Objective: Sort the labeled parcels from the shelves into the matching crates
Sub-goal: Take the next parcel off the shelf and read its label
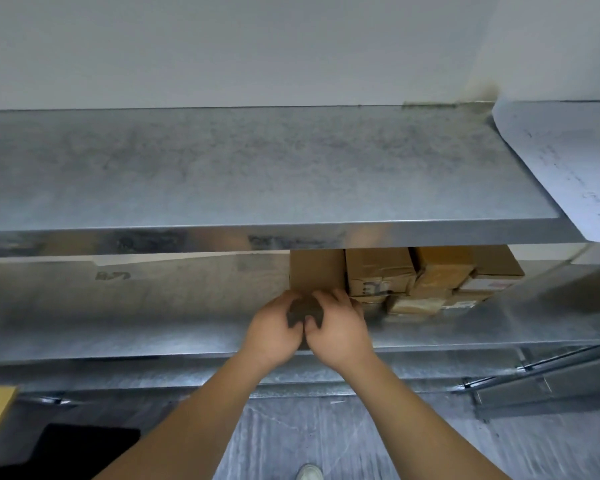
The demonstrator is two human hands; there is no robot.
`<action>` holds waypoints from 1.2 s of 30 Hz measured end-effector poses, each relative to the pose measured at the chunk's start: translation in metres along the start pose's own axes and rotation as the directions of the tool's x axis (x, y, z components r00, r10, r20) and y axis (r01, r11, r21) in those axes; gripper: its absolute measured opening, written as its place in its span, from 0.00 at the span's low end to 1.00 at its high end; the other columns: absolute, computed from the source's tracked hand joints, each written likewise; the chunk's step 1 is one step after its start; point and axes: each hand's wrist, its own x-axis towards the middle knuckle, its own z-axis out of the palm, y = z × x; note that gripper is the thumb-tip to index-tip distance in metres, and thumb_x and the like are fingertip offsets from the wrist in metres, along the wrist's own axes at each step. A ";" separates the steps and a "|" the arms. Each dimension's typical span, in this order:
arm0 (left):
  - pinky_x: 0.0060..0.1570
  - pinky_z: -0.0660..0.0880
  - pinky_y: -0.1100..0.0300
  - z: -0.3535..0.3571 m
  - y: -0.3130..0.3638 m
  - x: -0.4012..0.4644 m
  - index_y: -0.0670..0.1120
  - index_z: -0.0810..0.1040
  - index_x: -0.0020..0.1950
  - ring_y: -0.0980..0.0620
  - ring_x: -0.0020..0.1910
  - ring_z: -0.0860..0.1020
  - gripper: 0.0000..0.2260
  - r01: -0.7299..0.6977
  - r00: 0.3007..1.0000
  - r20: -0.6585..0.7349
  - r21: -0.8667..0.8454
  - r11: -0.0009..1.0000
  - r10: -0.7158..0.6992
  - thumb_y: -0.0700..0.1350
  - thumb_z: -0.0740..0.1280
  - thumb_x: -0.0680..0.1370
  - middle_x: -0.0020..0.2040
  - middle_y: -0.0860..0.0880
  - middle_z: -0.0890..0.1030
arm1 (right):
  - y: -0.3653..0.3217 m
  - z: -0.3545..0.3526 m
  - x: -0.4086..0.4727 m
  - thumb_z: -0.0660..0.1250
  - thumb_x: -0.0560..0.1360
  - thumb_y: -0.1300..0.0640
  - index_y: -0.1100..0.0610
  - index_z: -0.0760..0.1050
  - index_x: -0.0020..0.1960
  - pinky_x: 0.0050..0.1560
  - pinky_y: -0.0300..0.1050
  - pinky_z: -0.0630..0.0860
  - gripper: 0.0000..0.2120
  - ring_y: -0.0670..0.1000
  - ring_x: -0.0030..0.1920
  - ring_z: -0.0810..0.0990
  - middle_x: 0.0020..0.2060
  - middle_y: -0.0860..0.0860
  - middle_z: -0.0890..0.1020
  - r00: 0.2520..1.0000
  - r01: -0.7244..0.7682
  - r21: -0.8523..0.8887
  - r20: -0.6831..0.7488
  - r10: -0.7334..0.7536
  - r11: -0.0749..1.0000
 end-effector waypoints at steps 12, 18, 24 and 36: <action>0.41 0.74 0.60 -0.050 -0.051 -0.033 0.62 0.41 0.80 0.44 0.49 0.82 0.59 0.434 0.897 0.126 -0.069 0.898 -0.424 0.59 0.80 0.62 0.57 0.39 0.82 | -0.011 0.002 -0.002 0.77 0.70 0.47 0.39 0.32 0.80 0.56 0.48 0.79 0.60 0.57 0.58 0.82 0.69 0.53 0.76 0.937 -0.275 0.319 0.300 0.179 0.907; 0.37 0.77 0.66 -0.064 -0.051 -0.060 0.61 0.64 0.73 0.60 0.36 0.81 0.46 0.367 0.917 0.198 -0.082 0.926 -0.346 0.47 0.84 0.61 0.41 0.52 0.81 | -0.028 0.010 -0.002 0.81 0.66 0.50 0.46 0.63 0.75 0.57 0.44 0.78 0.43 0.50 0.58 0.80 0.63 0.49 0.80 0.907 -0.071 0.261 0.419 -0.047 0.963; 0.35 0.73 0.53 -0.082 -0.065 -0.106 0.52 0.69 0.49 0.54 0.27 0.71 0.17 0.335 0.932 -0.067 -0.217 0.917 -0.357 0.64 0.68 0.76 0.27 0.53 0.73 | -0.055 0.033 -0.031 0.60 0.80 0.33 0.47 0.66 0.48 0.45 0.55 0.80 0.17 0.52 0.37 0.80 0.34 0.50 0.79 0.934 -0.018 0.452 0.326 -0.146 0.892; 0.52 0.78 0.67 -0.155 -0.088 -0.240 0.75 0.63 0.68 0.57 0.55 0.76 0.42 0.276 0.924 -0.204 -0.227 0.934 -0.323 0.45 0.79 0.65 0.57 0.53 0.69 | -0.151 0.056 -0.098 0.82 0.65 0.63 0.24 0.58 0.71 0.52 0.53 0.83 0.53 0.47 0.46 0.86 0.47 0.48 0.83 0.854 0.191 0.611 0.282 -0.437 0.768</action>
